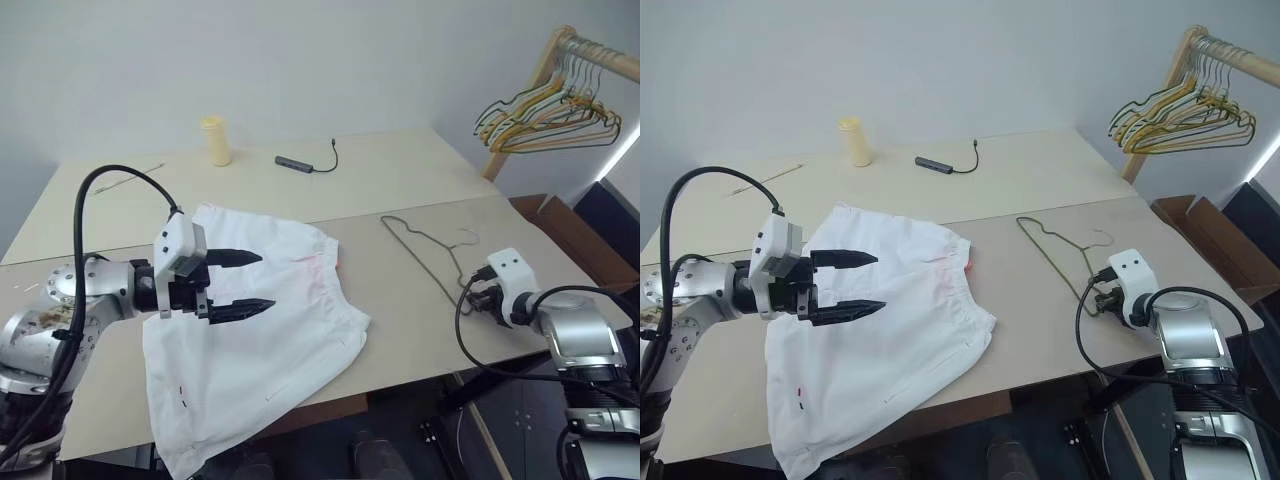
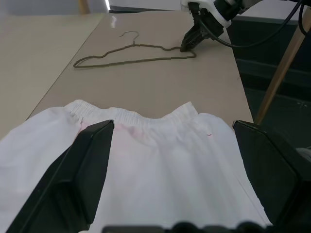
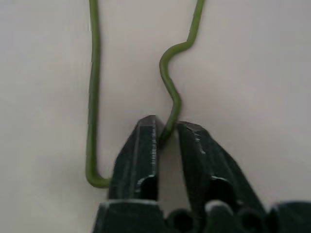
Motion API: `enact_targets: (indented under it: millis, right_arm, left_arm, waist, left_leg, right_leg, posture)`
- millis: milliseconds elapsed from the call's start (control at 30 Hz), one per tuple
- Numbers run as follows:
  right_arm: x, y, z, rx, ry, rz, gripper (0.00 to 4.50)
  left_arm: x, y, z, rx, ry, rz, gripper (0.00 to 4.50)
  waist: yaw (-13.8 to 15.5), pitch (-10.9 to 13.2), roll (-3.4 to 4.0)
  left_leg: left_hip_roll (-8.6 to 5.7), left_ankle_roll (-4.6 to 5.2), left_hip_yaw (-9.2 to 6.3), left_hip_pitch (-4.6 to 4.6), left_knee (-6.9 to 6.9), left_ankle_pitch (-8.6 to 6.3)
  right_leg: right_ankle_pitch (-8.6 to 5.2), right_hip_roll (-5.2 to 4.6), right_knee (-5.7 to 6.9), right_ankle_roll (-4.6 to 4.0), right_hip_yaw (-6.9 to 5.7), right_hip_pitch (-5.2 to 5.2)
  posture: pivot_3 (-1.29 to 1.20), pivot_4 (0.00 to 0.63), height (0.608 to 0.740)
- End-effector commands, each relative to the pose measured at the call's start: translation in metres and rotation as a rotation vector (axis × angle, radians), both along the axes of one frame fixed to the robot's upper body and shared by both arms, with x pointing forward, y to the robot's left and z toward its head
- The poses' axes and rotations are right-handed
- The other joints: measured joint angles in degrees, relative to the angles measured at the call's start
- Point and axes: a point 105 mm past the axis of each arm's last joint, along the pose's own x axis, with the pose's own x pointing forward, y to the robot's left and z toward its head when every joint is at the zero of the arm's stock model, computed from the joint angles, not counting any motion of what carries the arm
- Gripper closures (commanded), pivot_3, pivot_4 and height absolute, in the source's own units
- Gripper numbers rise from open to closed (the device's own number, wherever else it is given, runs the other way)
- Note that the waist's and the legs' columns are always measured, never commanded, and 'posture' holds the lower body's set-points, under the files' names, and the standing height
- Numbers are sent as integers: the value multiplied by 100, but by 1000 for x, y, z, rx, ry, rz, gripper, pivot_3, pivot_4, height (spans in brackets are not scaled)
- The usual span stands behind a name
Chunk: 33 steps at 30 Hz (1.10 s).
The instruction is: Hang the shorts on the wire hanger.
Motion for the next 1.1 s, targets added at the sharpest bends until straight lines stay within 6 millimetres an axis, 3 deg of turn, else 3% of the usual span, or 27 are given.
enact_targets:
  millis: [33,100,267,400,500,633,800,900,1100]
  right_arm:
    - [2,1,0,16,8,-43,4464]
    - [4,0,2,19,0,-70,4464]
    - [21,4,41,55,-177,-125,4464]
    - [26,33,93,-60,-492,89,4464]
    - [20,51,113,-176,-642,246,4464]
    - [9,65,116,-205,-678,382,4464]
    - [9,58,89,-256,-528,434,4464]
    - [20,61,82,-166,-472,445,3799]
    - [40,87,63,-88,-339,536,1717]
  left_arm:
    - [5,-1,8,-4,-53,9,246]
    - [8,-2,9,-12,-56,16,246]
    - [16,-9,9,-44,-66,28,246]
    - [35,-16,16,-96,-83,70,246]
    - [52,-15,21,-126,-88,112,246]
    - [68,-14,27,-131,-103,137,246]
    - [72,-14,30,-124,-111,116,246]
    - [70,-14,27,-110,-108,103,246]
    - [67,-15,27,-109,-107,92,246]
  waist:
    - [-15,-4,0]
    - [-25,-17,-7]
    - [-65,-29,1]
    - [-103,-32,6]
    - [-170,-37,7]
    - [-241,-65,3]
    - [-374,-70,4]
    - [-489,-74,5]
    - [-676,-78,7]
  left_leg:
    - [0,0,0,0,0,0]
    - [1,0,-4,1,0,0]
    - [-3,-1,-33,1,2,1]
    - [-7,-2,-43,-8,2,1]
    - [-9,-2,-45,-10,4,1]
    - [-10,-2,-47,-10,4,1]
    - [-12,-2,-48,-9,6,1]
    - [-12,-2,-50,-6,8,2]
    - [-10,-3,-54,3,12,2]
  right_leg:
    - [0,0,0,0,0,0]
    - [0,1,2,0,0,0]
    - [3,-3,3,5,6,0]
    - [3,-6,3,6,1,-6]
    - [3,-8,2,11,-1,-6]
    - [3,-9,0,14,-3,-5]
    - [3,-13,4,14,0,-4]
    - [3,-14,8,14,1,-1]
    - [6,-11,13,17,4,5]
  posture:
    - [-184,17,740]
    - [-187,15,740]
    - [-196,7,740]
    - [-212,0,740]
    - [-219,0,740]
    - [-228,0,740]
    - [-247,0,740]
    - [-247,0,740]
    - [-220,0,740]
